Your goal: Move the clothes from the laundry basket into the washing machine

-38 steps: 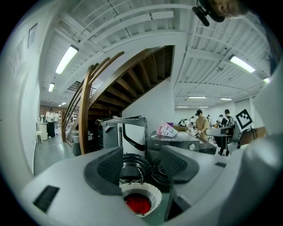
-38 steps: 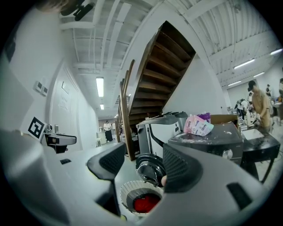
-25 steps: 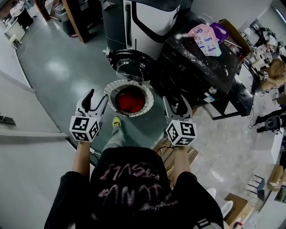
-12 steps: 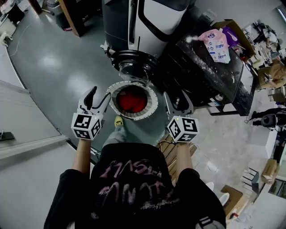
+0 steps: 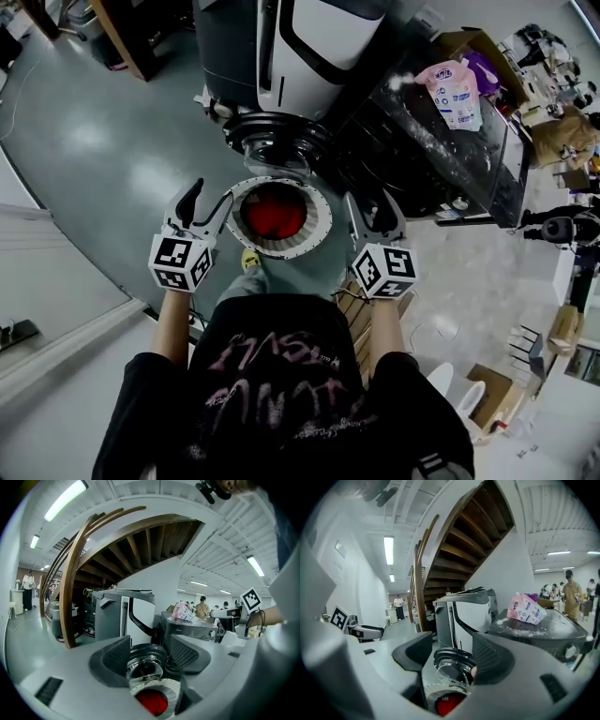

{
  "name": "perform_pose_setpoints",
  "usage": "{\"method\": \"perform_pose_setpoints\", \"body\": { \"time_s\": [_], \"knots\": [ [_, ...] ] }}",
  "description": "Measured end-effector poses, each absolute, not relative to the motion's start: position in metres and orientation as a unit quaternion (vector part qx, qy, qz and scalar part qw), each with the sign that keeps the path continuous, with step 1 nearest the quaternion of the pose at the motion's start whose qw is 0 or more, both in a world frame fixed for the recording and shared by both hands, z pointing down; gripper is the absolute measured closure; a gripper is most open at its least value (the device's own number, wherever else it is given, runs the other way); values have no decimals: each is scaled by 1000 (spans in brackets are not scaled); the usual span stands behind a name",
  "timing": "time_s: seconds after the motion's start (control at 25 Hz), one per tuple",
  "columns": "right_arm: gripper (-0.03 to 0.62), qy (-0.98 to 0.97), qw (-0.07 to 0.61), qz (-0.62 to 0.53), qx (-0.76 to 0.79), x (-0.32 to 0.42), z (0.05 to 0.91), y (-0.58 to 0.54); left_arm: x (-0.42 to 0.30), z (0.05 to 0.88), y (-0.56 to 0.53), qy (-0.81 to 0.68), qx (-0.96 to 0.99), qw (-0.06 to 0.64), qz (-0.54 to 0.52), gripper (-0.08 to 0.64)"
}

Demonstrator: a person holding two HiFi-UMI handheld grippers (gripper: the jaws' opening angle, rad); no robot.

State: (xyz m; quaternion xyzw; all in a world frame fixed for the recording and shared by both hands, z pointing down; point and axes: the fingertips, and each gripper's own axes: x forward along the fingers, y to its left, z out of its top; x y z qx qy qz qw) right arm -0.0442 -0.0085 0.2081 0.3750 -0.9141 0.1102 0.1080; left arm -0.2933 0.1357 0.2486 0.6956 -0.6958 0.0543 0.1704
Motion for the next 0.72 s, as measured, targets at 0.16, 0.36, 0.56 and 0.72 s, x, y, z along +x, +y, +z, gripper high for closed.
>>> {"method": "perform_pose_setpoints", "body": {
  "time_s": [0.16, 0.36, 0.56, 0.72],
  "knots": [
    [322, -905, 114, 115, 394, -53, 213, -21, -302, 259, 120, -678, 711, 178, 61, 293],
    [322, -897, 130, 121, 404, -61, 224, -28, -311, 275, 105, -663, 720, 197, 63, 293],
    [322, -893, 126, 129, 412, -58, 231, -44, -312, 285, 89, -653, 726, 203, 75, 293],
    [322, -894, 130, 134, 407, -51, 241, -55, -305, 294, 80, -649, 727, 206, 93, 293]
  ]
}}
